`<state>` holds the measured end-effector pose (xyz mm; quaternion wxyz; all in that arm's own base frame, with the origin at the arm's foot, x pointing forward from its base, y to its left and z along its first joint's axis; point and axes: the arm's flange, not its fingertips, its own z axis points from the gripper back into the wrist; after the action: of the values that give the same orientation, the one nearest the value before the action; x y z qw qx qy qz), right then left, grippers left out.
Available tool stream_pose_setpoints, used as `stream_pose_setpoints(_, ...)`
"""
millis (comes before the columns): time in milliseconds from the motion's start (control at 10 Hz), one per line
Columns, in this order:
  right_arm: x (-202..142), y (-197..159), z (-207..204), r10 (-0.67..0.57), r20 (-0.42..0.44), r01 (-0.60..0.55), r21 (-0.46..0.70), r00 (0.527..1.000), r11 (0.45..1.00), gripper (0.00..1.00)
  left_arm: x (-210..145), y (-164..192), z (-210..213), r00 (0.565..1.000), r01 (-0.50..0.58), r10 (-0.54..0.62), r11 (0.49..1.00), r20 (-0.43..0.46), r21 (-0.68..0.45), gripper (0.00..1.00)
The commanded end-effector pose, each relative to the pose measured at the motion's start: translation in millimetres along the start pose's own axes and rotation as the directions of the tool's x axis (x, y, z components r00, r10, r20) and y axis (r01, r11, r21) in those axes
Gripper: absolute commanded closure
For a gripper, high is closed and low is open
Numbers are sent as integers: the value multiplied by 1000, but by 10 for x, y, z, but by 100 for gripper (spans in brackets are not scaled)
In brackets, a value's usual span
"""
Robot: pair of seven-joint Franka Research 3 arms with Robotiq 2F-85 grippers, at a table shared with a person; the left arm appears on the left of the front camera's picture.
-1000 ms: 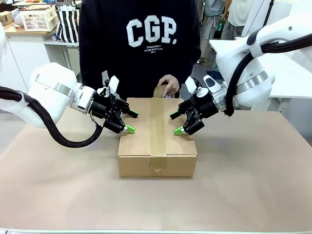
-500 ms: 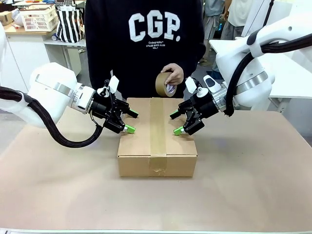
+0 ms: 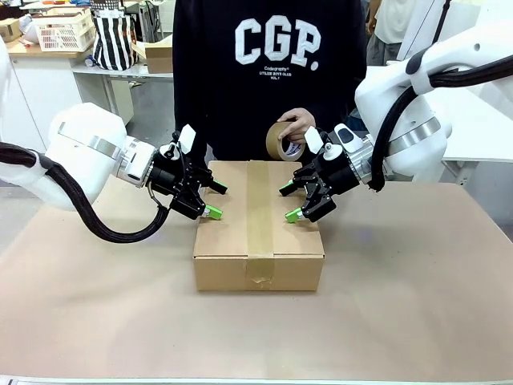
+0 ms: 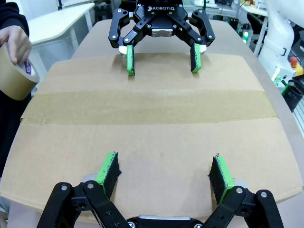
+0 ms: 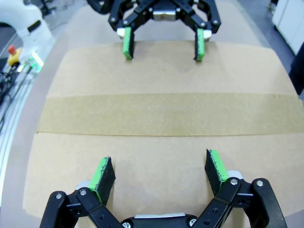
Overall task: Pack the gift set into the box.
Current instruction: Press and hold the closed box until the human finishes sealing it.
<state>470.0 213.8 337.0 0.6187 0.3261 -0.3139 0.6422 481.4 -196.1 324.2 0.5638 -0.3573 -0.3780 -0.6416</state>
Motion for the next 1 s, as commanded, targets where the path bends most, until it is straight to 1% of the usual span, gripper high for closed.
stream_pose_setpoints(0, 0, 0, 0, 0, 0, 0, 0, 1000, 1000, 0, -21, -15, 3, 1000, -4, 4, 1000, 1, -1, 0)
stream_pose_setpoints(100, -4, -20, 27, -46, 62, 44, 40, 997, 998, 0, 0, 0, 0, 1000, 0, 0, 1000, 0, 0, 0)
stream_pose_setpoints(200, 68, -3, 100, -124, 112, 117, 63, 986, 991, 0, 179, -57, 7, 998, -26, 26, 1000, 61, -14, 0)
stream_pose_setpoints(300, 200, 46, 273, -224, 147, 215, 79, 963, 973, 0, 401, -127, 78, 992, -103, 104, 995, 75, -17, 0)
stream_pose_setpoints(400, 362, 157, 500, -369, 166, 349, 136, 914, 927, 0, 680, -257, 191, 965, -220, 217, 976, 147, -2, 0)
stream_pose_setpoints(500, 461, 306, 686, -458, 158, 431, 178, 875, 885, 0, 902, -431, 301, 928, -319, 315, 948, 200, -14, 0)
stream_pose_setpoints(600, 546, 489, 844, -556, 132, 531, 187, 820, 827, 0, 1070, -643, 461, 873, -436, 440, 897, 211, -69, 0)
stream_pose_setpoints(700, 611, 721, 996, -613, 120, 580, 225, 781, 783, 0, 1211, -912, 625, 806, -488, 529, 848, 266, -206, 0)
stream_pose_setpoints(800, 616, 1024, 1155, -651, 104, 599, 303, 752, 741, 0, 1235, -1163, 835, 767, -558, 582, 813, 270, -168, 0)
stream_pose_setpoints(900, 504, 1264, 1301, -689, 103, 653, 243, 718, 717, 0, 1161, -1393, 996, 730, -612, 626, 777, 273, -145, 0)
